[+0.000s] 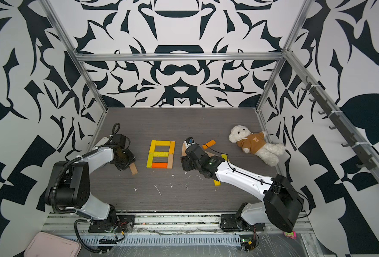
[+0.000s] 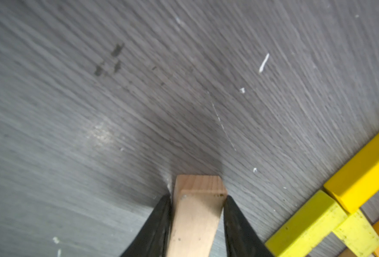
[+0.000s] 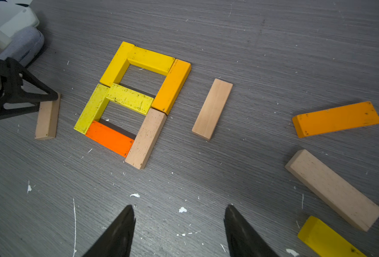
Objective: Assemble the number 8 with building blocks
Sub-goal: Pick up the building block from the center of the board.
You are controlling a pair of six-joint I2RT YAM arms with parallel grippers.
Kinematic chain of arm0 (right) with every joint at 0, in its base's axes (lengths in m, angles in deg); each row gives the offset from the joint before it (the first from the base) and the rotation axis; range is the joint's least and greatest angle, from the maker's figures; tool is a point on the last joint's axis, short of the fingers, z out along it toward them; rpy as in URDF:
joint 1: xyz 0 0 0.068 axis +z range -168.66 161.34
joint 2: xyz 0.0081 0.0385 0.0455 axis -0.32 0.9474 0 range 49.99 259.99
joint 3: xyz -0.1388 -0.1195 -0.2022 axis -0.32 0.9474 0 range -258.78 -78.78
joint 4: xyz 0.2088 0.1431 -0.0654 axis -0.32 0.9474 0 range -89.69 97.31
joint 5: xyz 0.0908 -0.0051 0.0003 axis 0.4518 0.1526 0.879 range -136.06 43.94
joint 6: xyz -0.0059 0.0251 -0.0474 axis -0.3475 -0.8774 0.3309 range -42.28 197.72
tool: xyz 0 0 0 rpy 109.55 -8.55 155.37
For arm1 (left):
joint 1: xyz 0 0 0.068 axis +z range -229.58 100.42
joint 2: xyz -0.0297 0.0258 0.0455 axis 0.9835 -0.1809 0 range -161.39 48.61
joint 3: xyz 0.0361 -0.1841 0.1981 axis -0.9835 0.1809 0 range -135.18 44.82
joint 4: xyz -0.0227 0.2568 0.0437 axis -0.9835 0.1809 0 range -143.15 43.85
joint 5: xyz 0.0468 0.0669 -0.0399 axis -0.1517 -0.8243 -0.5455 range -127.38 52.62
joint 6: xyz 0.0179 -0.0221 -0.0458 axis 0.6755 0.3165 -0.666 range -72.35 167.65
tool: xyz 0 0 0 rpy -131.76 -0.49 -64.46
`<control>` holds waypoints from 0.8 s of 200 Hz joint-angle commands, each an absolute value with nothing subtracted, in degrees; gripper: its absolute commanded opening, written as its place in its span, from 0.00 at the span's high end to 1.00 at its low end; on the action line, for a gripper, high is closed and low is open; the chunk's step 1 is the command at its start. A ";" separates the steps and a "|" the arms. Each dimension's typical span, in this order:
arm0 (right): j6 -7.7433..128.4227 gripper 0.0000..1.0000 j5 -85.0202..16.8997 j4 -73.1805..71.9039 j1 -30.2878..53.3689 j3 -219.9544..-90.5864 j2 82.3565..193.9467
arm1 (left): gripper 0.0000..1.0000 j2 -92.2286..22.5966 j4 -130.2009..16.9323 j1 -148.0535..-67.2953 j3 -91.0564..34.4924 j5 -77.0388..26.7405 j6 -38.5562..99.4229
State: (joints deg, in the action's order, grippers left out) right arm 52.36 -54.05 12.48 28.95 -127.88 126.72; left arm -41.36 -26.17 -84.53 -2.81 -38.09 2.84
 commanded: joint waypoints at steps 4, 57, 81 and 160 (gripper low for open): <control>51.63 0.33 -55.64 12.44 29.21 -127.00 124.70 | 0.61 -42.31 -24.33 -85.87 -0.97 -38.41 4.48; 51.27 0.34 -56.49 12.83 29.23 -125.21 121.80 | 0.67 -36.53 -20.53 -88.77 -3.62 -41.15 6.21; 51.07 0.35 -60.42 14.07 29.24 -124.34 119.36 | 0.67 -33.91 -17.52 -92.09 -6.68 -41.54 6.69; 48.34 0.38 -65.46 23.78 26.55 -123.39 110.97 | 0.68 -39.84 -13.59 -112.13 -25.49 -41.99 4.70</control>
